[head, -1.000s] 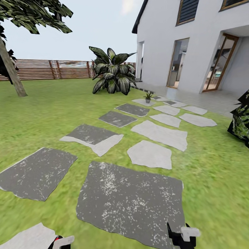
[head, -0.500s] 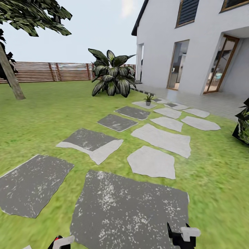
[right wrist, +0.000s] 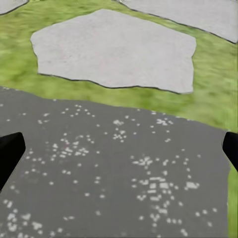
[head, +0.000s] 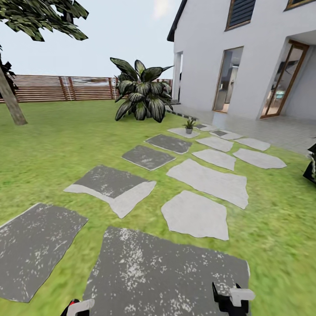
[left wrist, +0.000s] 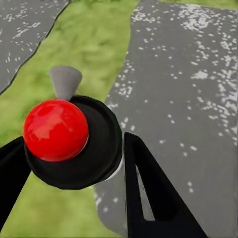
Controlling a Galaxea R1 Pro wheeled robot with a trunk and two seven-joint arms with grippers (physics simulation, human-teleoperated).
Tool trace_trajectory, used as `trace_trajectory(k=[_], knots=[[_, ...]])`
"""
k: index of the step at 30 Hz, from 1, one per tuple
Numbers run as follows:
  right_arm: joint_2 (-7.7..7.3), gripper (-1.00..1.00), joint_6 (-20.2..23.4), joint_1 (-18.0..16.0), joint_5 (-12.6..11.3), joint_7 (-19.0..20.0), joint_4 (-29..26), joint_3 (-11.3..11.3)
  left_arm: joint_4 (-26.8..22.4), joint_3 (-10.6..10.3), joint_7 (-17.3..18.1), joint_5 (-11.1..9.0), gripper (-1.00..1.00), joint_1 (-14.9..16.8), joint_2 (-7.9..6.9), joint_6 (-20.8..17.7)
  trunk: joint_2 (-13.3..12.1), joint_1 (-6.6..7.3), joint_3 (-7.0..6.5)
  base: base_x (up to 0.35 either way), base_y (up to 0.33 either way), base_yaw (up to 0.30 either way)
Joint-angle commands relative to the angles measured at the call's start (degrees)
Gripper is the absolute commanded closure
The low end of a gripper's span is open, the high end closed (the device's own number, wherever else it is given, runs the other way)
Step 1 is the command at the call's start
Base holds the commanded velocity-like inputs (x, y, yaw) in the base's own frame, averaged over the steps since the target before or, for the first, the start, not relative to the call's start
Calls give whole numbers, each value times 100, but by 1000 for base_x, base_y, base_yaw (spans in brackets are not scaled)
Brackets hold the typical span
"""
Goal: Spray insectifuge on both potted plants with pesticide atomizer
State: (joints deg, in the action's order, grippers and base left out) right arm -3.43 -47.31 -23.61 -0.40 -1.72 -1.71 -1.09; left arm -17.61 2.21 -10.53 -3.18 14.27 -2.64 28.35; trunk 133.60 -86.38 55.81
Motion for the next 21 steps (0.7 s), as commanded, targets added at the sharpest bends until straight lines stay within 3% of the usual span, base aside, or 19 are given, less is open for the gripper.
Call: trace_trajectory(k=[1,16,21], knots=[[2,-100,-15,-3,-1,-4,4,-6,3,-5,7,-29,100,2,0,21,2,-2,5,338,0,0],[5,-100,-7,-3,-4,-12,4,-6,3,-2,7,-25,100,-3,-9,25,2,-2,5,338,0,0],[8,-100,-7,-3,-4,-6,4,-6,3,-4,7,-25,100,-3,-8,26,2,-2,5,338,0,-138]])
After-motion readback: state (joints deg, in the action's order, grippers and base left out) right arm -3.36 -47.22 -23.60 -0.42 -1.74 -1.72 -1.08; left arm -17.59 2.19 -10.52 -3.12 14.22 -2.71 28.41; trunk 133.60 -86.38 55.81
